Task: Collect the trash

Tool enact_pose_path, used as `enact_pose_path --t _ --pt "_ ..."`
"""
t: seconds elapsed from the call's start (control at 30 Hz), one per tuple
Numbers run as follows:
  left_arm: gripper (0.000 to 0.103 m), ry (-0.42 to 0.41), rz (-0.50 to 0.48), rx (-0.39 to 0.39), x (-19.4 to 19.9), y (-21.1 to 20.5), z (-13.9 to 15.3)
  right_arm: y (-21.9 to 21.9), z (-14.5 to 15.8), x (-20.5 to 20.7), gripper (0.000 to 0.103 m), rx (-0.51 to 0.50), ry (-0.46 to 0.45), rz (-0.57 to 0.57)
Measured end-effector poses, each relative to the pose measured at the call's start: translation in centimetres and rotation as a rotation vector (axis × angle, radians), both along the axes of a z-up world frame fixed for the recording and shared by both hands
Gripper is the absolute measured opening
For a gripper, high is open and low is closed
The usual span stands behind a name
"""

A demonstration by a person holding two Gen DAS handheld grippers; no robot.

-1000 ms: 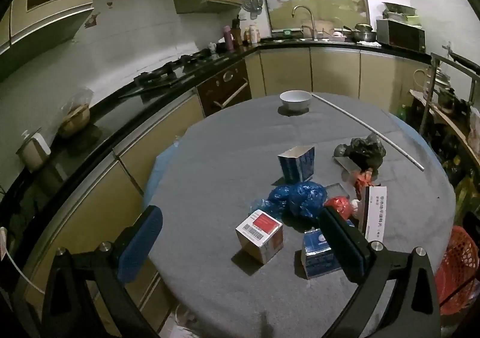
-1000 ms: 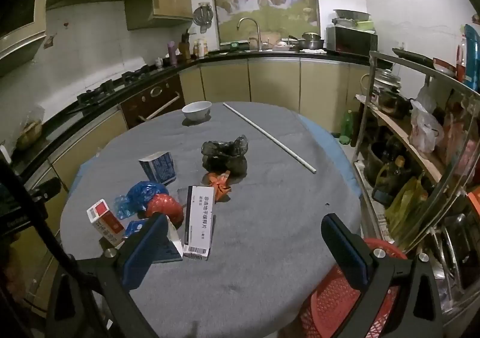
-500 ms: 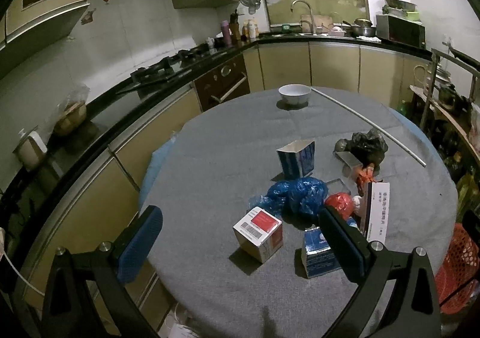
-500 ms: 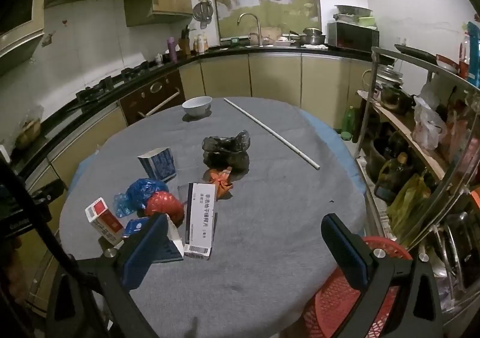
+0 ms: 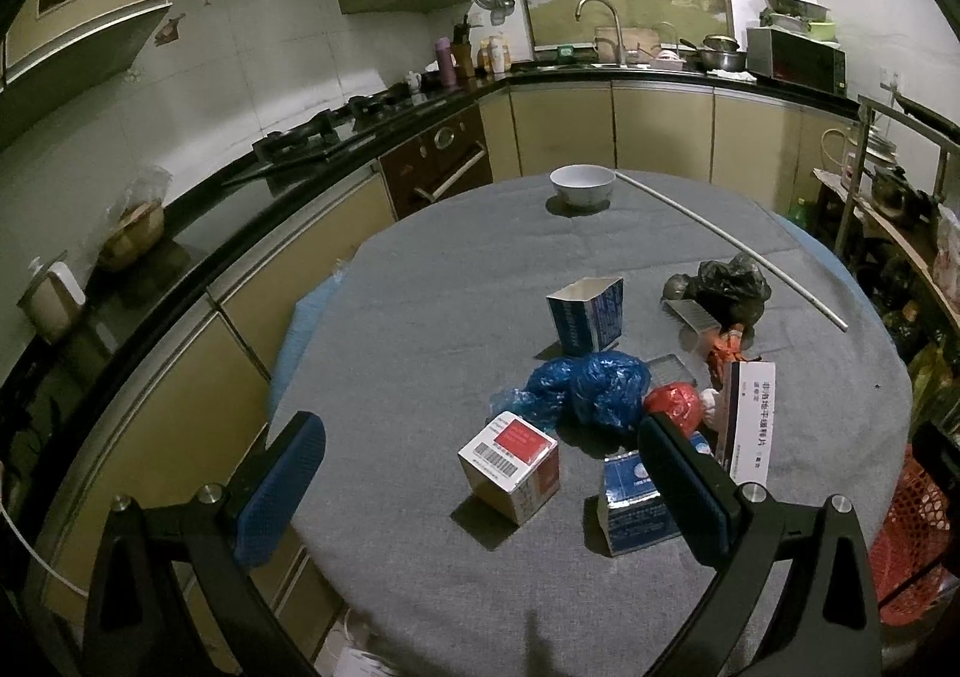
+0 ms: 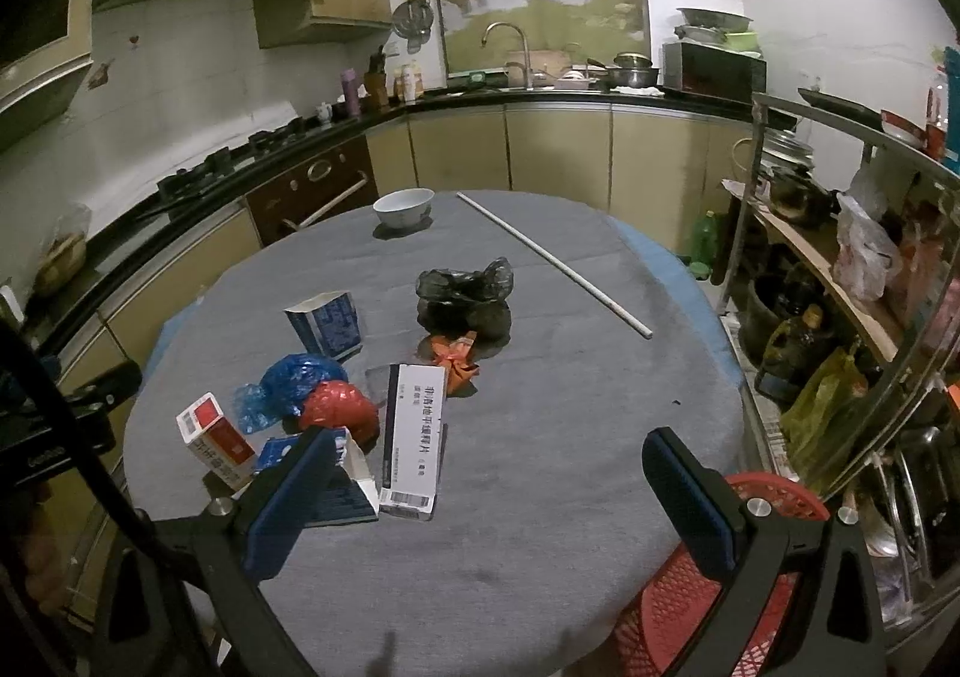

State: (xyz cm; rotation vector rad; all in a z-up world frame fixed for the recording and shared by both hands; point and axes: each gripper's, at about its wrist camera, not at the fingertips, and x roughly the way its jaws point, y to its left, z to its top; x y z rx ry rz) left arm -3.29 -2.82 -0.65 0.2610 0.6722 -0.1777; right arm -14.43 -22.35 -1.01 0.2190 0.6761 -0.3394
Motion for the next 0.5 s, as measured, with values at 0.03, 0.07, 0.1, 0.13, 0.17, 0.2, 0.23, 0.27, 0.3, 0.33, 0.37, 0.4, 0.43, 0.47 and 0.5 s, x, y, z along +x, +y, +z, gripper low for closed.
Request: enact_pose_path --t 0.03,0.07,0.1,0.13,0.17,0.2,0.23,0.27,0.3,0.33,0.37,0.4,0.43,0.47,0.5 --pt "0.103 0.000 -0.001 0.000 0.03 -0.02 -0.02 0.04 -0.02 0.02 0.103 0.002 0.001 0.000" --pt "0.103 0.001 -0.003 -0.001 0.04 -0.03 -0.01 0.09 0.00 0.05 0.103 0.003 0.002 0.000" --pt "0.103 0.002 -0.004 -0.002 0.07 -0.02 -0.03 0.17 0.00 0.09 0.103 0.002 0.001 0.000" --pt "0.103 0.003 -0.004 -0.002 0.11 -0.02 -0.03 0.25 0.00 0.14 0.103 0.002 0.002 0.001" --pt "0.103 0.003 -0.004 -0.003 0.11 -0.04 -0.03 0.26 -0.01 0.14 0.103 0.002 0.002 0.003" --pt "0.103 0.002 -0.005 -0.002 0.11 -0.04 -0.04 0.29 -0.02 0.23 0.103 0.002 0.003 0.004" --pt "0.103 0.002 -0.006 0.000 0.10 -0.09 -0.06 0.33 0.02 0.25 0.103 0.002 0.002 0.005" --pt "0.103 0.002 -0.006 0.000 0.18 -0.10 -0.15 0.35 0.03 0.29 0.103 0.003 0.002 0.006" --pt "0.103 0.003 -0.007 -0.001 0.21 -0.09 -0.17 0.41 0.02 0.34 0.103 0.003 0.002 0.007" --pt "0.103 0.004 -0.007 -0.001 0.22 -0.14 -0.22 0.47 0.00 0.39 0.103 0.005 0.003 0.008" --pt "0.103 0.004 -0.008 0.000 0.27 -0.14 -0.25 0.51 -0.02 0.45 0.103 0.006 0.004 0.009" --pt "0.103 0.006 -0.008 0.001 0.32 -0.16 -0.31 0.56 -0.03 0.51 0.103 0.008 0.005 0.010" --pt "0.103 0.008 -0.008 0.001 0.37 -0.18 -0.37 0.61 -0.04 0.59 0.103 0.009 0.007 0.012" --pt "0.103 0.011 -0.008 0.000 0.46 -0.11 -0.37 0.65 -0.10 0.70 0.103 0.011 0.008 0.013" --pt "0.103 0.013 -0.008 0.000 0.52 -0.13 -0.43 0.70 -0.14 0.77 0.103 0.013 0.010 0.015"
